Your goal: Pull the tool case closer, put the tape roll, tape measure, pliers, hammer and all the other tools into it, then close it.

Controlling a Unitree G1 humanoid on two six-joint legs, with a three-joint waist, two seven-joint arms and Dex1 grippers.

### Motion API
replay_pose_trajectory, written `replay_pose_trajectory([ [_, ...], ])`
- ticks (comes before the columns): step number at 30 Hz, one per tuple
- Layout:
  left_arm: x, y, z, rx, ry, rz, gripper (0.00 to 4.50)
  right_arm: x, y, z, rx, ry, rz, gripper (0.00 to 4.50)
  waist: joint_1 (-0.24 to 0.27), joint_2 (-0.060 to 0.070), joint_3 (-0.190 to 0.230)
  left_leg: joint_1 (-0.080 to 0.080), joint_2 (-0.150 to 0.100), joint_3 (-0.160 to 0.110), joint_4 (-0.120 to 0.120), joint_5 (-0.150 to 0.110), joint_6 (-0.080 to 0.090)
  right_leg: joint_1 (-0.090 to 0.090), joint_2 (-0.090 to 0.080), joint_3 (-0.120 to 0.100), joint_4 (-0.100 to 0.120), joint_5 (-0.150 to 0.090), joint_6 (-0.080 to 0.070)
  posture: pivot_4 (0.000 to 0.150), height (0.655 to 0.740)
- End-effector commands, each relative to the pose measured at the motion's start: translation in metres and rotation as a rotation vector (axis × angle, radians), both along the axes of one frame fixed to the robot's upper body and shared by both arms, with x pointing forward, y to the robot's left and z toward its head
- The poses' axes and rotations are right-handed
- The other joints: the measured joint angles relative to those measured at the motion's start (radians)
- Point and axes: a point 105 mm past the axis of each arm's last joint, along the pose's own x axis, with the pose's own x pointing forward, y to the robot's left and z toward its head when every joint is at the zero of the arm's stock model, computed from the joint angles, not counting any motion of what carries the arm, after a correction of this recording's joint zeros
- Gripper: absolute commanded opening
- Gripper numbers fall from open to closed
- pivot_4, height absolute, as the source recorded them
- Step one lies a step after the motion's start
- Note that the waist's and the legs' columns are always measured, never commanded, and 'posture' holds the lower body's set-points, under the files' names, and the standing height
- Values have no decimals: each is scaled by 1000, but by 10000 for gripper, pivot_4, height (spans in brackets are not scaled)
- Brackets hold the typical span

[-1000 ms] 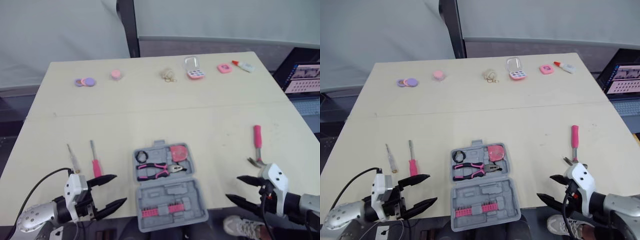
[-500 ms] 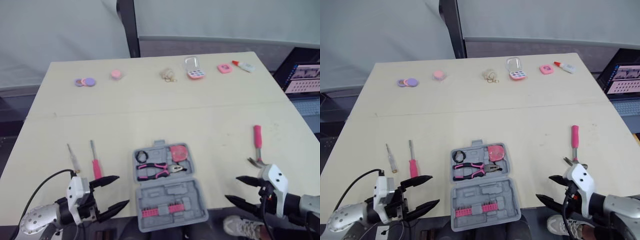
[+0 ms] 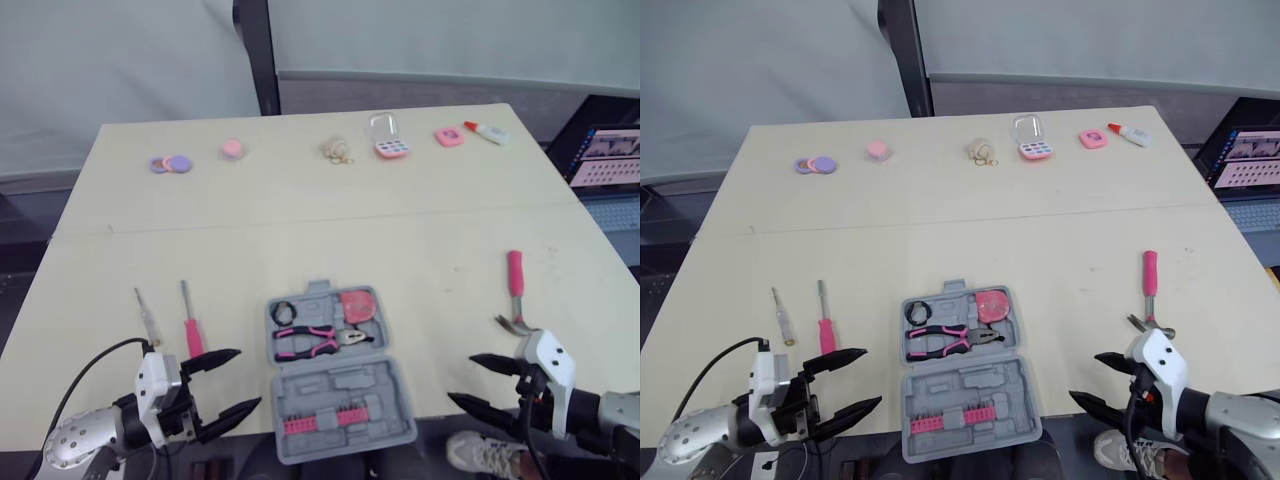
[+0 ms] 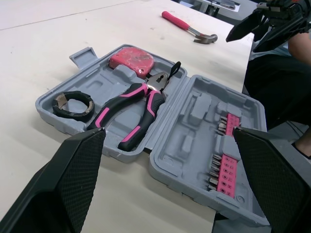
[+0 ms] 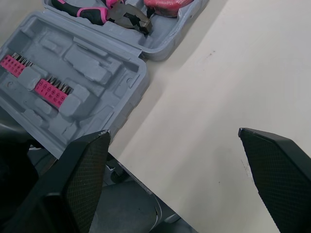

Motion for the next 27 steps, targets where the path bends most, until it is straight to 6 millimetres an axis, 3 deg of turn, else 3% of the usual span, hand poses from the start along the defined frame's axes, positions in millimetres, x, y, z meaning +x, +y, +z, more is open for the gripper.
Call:
replay_pose_trajectory([
  [1,-4,1,3,-16,-22,-5,45000,0,3,9,-3,-32,22,44566,0,0,0,0,0,0,0,0,0,0,0,0,0,0,0,1500,7400],
  [20,4,4,7,48,-127,61,45000,-3,3,7,-2,-18,22,44566,0,0,0,0,0,0,0,0,0,0,0,0,0,0,0,1500,7400],
  [27,2,14,14,58,-137,63,45000,-7,4,6,-2,-7,41,44566,0,0,0,0,-1,0,0,0,0,0,0,0,1,0,0,1500,7400],
])
